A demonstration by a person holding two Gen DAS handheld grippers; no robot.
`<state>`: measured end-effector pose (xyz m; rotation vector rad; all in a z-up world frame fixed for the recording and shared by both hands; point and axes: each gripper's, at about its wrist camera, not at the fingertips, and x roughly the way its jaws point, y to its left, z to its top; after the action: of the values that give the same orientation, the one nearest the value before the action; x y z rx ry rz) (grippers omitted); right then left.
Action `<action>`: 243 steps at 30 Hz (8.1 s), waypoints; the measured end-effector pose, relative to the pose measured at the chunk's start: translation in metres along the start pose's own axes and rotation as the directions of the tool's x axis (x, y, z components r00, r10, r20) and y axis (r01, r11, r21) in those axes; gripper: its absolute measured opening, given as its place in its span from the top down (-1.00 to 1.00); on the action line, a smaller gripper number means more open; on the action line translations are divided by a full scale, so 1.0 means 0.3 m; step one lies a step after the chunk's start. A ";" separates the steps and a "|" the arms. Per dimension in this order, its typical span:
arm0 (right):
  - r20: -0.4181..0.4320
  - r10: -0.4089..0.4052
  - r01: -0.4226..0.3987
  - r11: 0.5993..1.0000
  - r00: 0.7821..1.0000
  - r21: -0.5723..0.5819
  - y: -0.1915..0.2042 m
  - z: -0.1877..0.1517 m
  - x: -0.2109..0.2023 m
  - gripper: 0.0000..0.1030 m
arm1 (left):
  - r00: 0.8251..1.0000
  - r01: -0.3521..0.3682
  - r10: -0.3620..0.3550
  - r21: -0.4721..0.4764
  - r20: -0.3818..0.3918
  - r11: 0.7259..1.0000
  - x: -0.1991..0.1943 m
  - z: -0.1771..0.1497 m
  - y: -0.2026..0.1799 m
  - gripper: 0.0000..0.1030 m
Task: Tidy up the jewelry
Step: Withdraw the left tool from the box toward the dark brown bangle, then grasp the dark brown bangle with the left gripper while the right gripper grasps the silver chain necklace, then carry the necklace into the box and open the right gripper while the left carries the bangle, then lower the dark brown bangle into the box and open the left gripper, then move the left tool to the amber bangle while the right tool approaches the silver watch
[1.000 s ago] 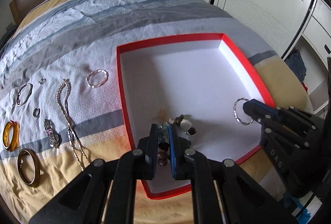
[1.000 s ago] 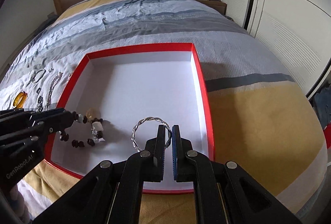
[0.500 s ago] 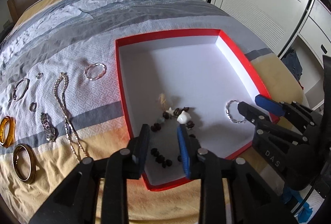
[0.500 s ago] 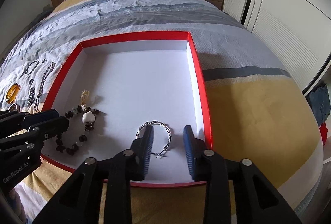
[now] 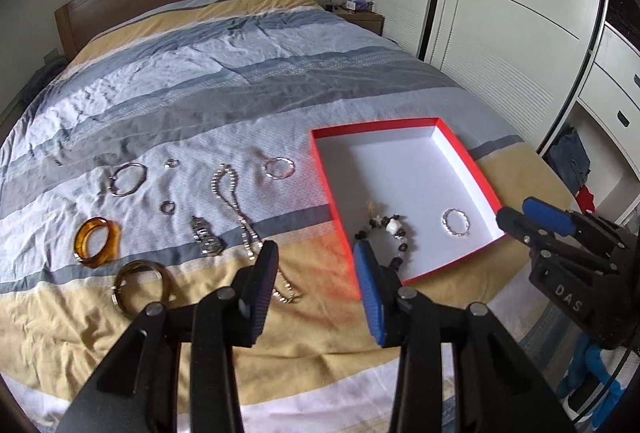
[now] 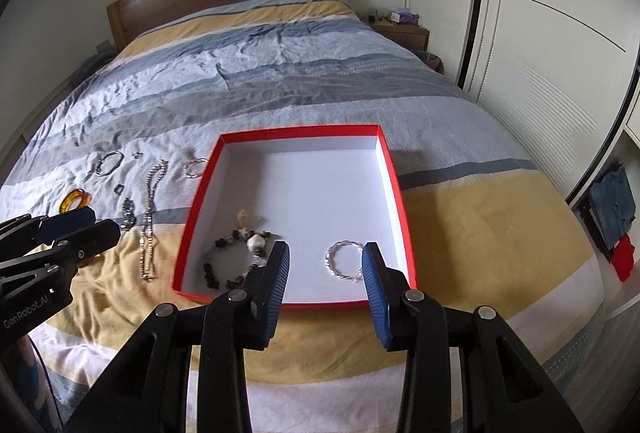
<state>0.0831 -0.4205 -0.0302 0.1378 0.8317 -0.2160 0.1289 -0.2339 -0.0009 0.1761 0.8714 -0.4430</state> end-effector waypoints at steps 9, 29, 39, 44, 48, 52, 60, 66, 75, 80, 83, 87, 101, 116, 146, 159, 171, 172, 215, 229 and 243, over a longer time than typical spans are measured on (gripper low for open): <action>0.079 0.100 -0.096 0.994 0.992 -0.050 0.225 -0.010 -0.292 0.25 | 0.989 -0.113 0.120 -0.083 0.085 0.990 -0.340 -0.086 0.252 0.27; 0.118 0.236 -0.211 0.958 0.964 -0.192 0.612 -0.083 -0.554 0.15 | 0.958 -0.179 0.234 -0.296 0.163 0.938 -0.665 -0.284 0.663 0.12; 0.000 0.248 -0.243 0.949 0.969 -0.198 0.647 -0.051 -0.200 0.13 | 0.980 -0.175 0.197 -0.314 0.040 0.933 -0.298 -0.274 0.737 0.12; -0.080 0.250 -0.261 0.942 0.965 -0.212 0.669 -0.040 0.019 0.13 | 0.988 -0.151 0.156 -0.324 -0.010 0.934 -0.120 -0.252 0.758 0.12; -0.114 0.245 -0.263 0.945 0.963 -0.195 0.657 -0.024 0.152 0.10 | 0.992 -0.126 0.123 -0.313 -0.030 0.941 -0.015 -0.230 0.757 0.12; -0.140 0.235 -0.259 0.948 0.962 -0.183 0.646 -0.005 0.258 0.08 | 0.993 -0.113 0.102 -0.297 -0.053 0.948 0.066 -0.213 0.756 0.12; -0.182 0.212 -0.246 0.950 0.960 -0.193 0.677 0.006 0.388 0.08 | 0.990 -0.109 0.080 -0.285 -0.114 0.952 0.195 -0.233 0.767 0.12; -0.221 0.180 -0.225 0.954 0.959 -0.199 0.705 -0.011 0.468 0.08 | 0.984 -0.113 0.070 -0.269 -0.165 0.957 0.271 -0.267 0.769 0.12; -0.224 0.192 -0.227 0.963 0.955 -0.144 0.681 -0.016 0.521 0.18 | 0.978 -0.137 0.093 -0.235 -0.189 0.962 0.333 -0.249 0.753 0.14; -0.226 0.188 -0.218 0.969 0.956 -0.119 0.659 0.002 0.533 0.72 | 0.977 -0.156 0.119 -0.207 -0.180 0.966 0.333 -0.239 0.745 0.37; -0.230 0.188 -0.215 0.971 0.955 -0.100 0.642 0.015 0.534 0.91 | 0.977 -0.159 0.125 -0.199 -0.174 0.967 0.319 -0.231 0.738 0.77; -0.206 0.180 -0.208 0.971 0.962 -0.120 0.653 0.028 0.490 0.91 | 0.978 -0.166 0.134 -0.202 -0.161 0.965 0.281 -0.217 0.728 0.81; -0.035 0.220 -0.223 0.963 0.975 -0.151 0.651 0.140 0.099 0.92 | 0.986 -0.163 0.166 -0.209 -0.001 0.964 -0.066 -0.149 0.691 0.82; 0.120 0.201 -0.186 0.974 0.972 -0.125 0.444 0.121 -0.275 0.92 | 0.986 -0.115 0.136 -0.190 0.101 0.975 -0.309 -0.118 0.531 0.82; 0.044 0.074 -0.076 0.995 0.996 0.065 -0.121 0.245 0.318 0.92 | 0.997 0.046 -0.041 0.091 -0.063 0.995 0.419 0.220 -0.138 0.81; -0.035 0.101 -0.098 0.992 0.994 0.081 -0.132 0.292 0.546 0.90 | 0.990 -0.004 0.019 0.108 -0.137 0.994 0.612 0.228 -0.155 0.81; -0.051 0.098 -0.092 0.990 0.994 0.110 -0.154 0.302 0.548 0.29 | 0.990 0.054 -0.044 0.068 -0.132 0.996 0.590 0.236 -0.131 0.67; -0.043 0.097 -0.091 0.989 0.994 0.114 -0.159 0.305 0.531 0.29 | 0.991 0.054 -0.045 0.067 -0.128 0.996 0.579 0.239 -0.129 0.53; 0.243 0.197 -0.196 0.980 0.950 -0.026 0.347 0.108 -0.666 0.02 | 0.941 -0.162 0.212 -0.201 0.264 0.966 -0.828 -0.103 0.734 0.37; 0.224 0.256 -0.242 0.966 0.941 -0.085 0.463 0.086 -0.643 0.01 | 0.934 -0.217 0.289 -0.311 0.210 0.925 -0.807 -0.215 0.897 0.26; 0.111 0.257 -0.245 0.963 0.960 -0.116 0.550 0.067 -0.251 0.01 | 0.951 -0.275 0.304 -0.302 0.053 0.913 -0.345 -0.238 0.941 0.26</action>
<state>0.0885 -0.2544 0.0455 0.1317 0.6913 0.0573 0.1465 0.0735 0.0253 0.0094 0.7870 -0.0405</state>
